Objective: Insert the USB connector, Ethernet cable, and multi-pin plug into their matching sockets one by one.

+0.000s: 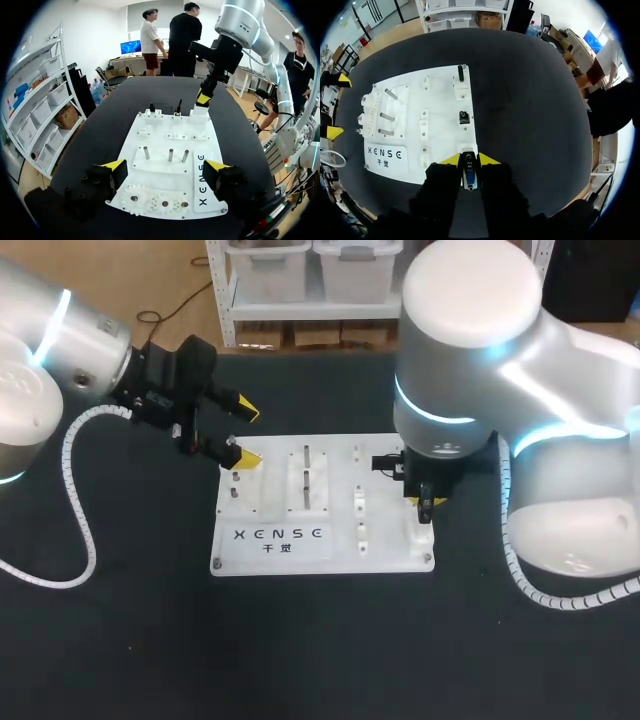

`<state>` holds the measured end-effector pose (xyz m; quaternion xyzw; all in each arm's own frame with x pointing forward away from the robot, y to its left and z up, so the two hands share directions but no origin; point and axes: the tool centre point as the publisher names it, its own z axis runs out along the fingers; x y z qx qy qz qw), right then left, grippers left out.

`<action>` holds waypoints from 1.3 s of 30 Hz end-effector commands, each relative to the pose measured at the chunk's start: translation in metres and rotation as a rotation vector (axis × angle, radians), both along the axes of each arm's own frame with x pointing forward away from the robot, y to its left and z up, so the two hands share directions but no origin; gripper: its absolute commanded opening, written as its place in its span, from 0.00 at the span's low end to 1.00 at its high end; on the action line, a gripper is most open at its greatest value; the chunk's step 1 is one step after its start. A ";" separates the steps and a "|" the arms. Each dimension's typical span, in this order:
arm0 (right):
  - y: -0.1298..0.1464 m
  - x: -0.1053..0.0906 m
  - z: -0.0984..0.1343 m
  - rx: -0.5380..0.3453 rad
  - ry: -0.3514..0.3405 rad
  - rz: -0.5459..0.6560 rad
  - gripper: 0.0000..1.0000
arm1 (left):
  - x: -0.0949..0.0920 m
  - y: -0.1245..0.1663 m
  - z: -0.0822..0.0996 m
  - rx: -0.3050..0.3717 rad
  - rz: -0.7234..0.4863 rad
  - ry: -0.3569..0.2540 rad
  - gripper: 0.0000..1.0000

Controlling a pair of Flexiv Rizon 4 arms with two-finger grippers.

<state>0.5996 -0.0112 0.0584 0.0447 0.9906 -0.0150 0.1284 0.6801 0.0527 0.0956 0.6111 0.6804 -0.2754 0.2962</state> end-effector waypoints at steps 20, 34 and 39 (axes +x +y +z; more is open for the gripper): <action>0.002 0.002 -0.036 0.005 0.107 0.062 0.00 | 0.000 0.001 -0.002 -0.005 -0.002 -0.003 1.00; 0.001 0.007 0.028 0.002 -0.081 0.016 1.00 | 0.000 0.001 -0.002 -0.005 -0.002 -0.003 1.00; 0.009 0.005 0.046 -0.056 -0.119 0.041 1.00 | 0.000 0.001 -0.002 -0.005 -0.002 -0.003 1.00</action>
